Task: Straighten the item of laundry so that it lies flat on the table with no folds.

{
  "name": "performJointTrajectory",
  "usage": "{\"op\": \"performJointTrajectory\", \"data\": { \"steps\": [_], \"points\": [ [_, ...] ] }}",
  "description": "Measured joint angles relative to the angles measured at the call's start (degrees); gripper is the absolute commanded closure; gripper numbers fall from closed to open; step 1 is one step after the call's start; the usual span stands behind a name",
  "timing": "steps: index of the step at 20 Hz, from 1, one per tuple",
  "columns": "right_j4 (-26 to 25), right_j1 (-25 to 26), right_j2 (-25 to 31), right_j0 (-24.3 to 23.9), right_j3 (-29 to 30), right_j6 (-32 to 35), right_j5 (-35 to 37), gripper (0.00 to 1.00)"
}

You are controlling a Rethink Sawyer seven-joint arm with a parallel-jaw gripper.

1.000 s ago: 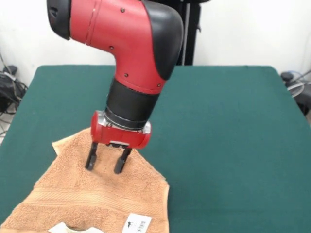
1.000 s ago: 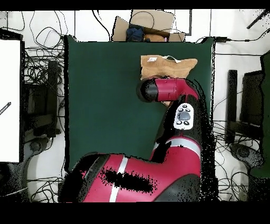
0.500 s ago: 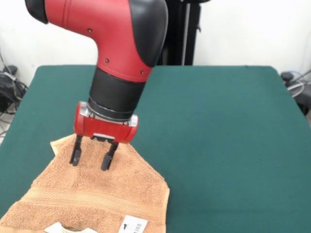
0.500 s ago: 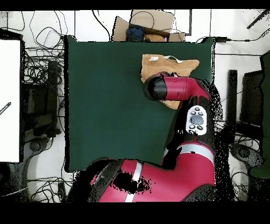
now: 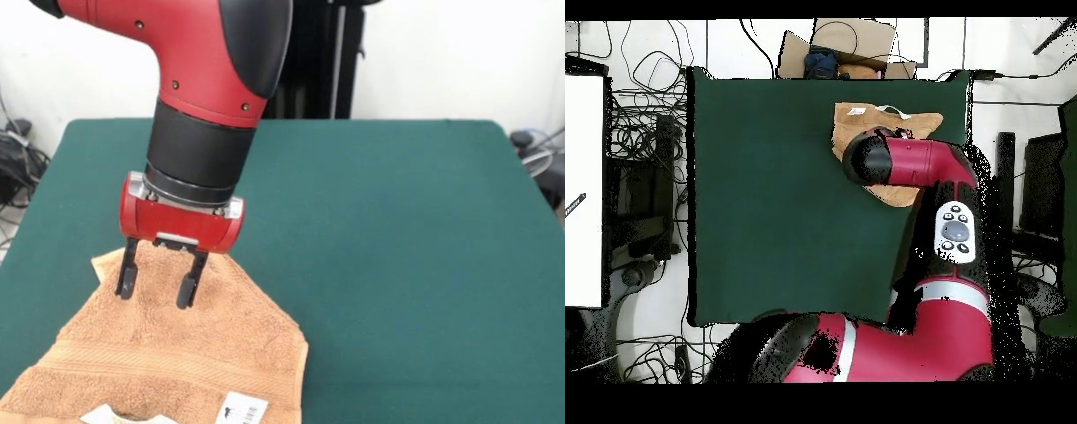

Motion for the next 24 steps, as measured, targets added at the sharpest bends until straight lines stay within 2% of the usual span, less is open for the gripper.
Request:
{"op": "performJointTrajectory", "data": {
  "steps": [10,24],
  "points": [
    [-0.1,-1.1,1.3,-0.4,0.0,0.0,3.4,0.00],
    [-0.1,2.1,-2.2,4.5,-2.8,0.0,3.9,0.00]
  ]
}}
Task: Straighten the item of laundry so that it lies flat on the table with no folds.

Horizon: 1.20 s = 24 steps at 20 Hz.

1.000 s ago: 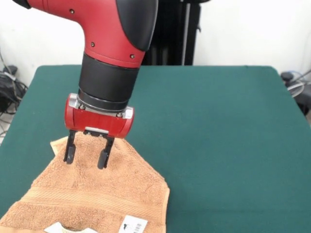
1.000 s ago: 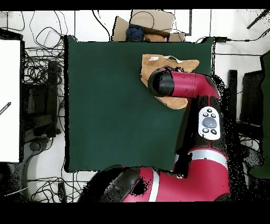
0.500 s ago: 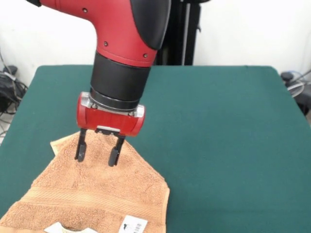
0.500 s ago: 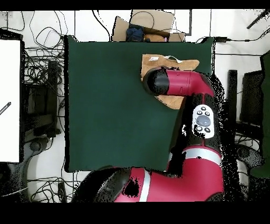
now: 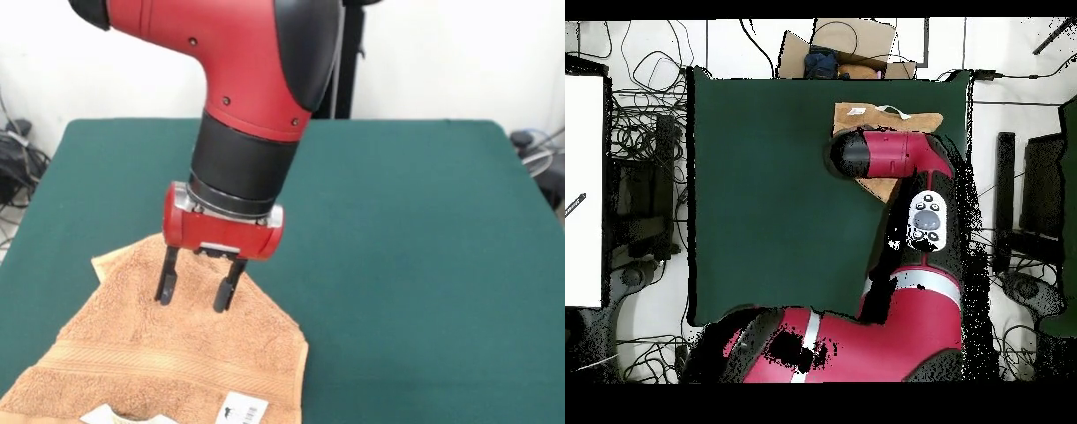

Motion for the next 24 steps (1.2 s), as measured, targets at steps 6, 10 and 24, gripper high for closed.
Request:
{"op": "performJointTrajectory", "data": {
  "steps": [6,10,24],
  "points": [
    [0.0,1.1,-1.2,0.9,-0.6,0.0,0.0,0.00],
    [0.0,2.2,-3.8,2.5,-1.4,0.0,0.0,0.00],
    [0.1,5.0,-13.8,8.9,-3.6,0.0,0.0,0.00]
  ]
}}
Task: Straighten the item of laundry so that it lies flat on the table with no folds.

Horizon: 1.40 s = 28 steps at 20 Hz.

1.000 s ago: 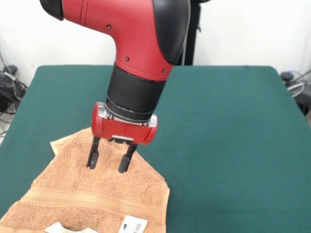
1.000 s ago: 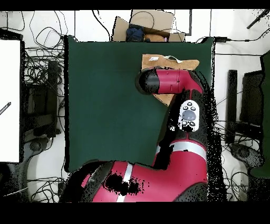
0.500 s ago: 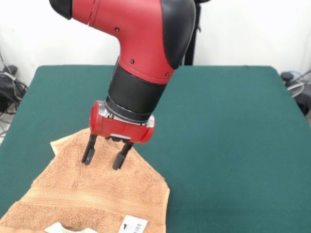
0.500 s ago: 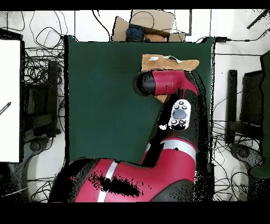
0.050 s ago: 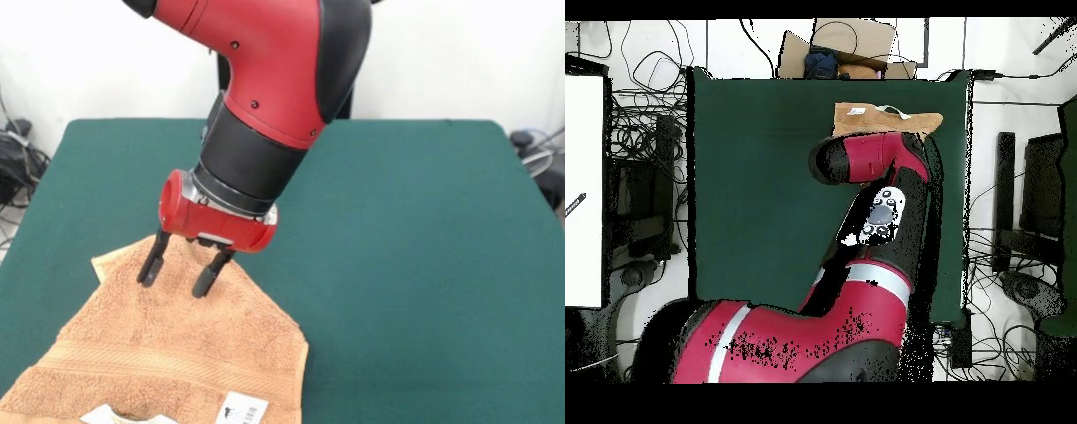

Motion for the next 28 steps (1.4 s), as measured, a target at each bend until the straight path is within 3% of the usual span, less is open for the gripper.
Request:
{"op": "performJointTrajectory", "data": {
  "steps": [19,28],
  "points": [
    [1.6,3.1,-3.7,0.4,-2.0,0.0,0.8,0.00],
    [4.7,5.2,-3.1,-2.3,-2.3,0.0,1.8,0.00]
  ]
}}
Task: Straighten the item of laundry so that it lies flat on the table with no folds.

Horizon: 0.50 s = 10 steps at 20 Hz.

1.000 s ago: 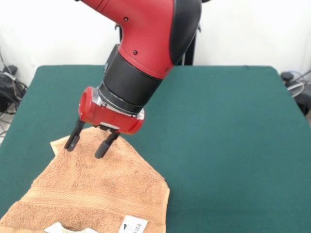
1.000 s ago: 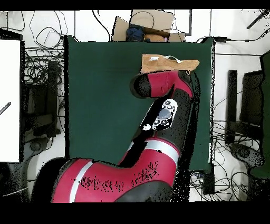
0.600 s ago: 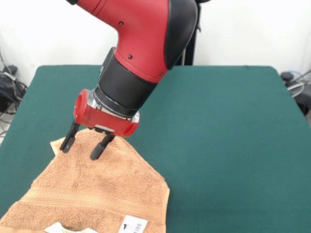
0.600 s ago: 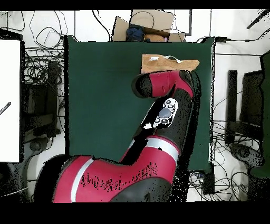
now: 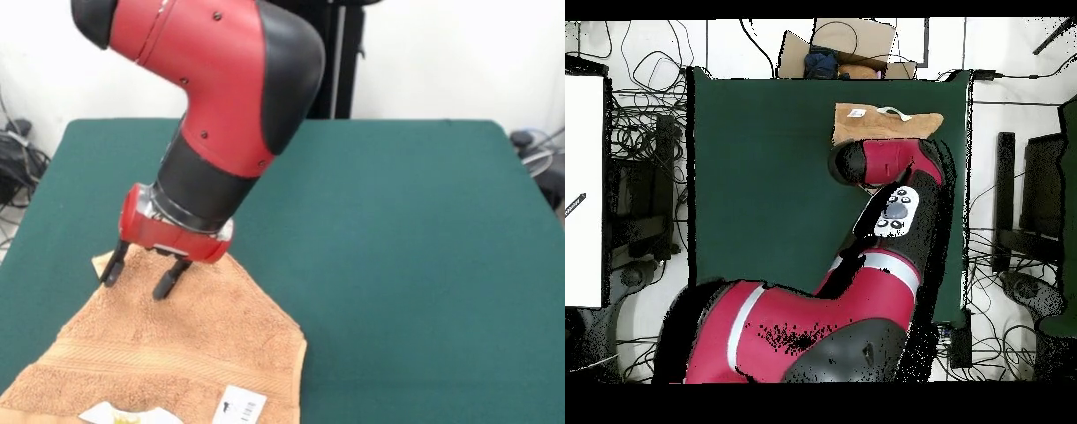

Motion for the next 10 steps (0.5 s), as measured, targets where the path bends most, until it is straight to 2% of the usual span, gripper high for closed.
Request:
{"op": "performJointTrajectory", "data": {
  "steps": [10],
  "points": [
    [0.6,1.8,0.0,-1.6,0.0,0.0,0.0,0.00]
  ]
}}
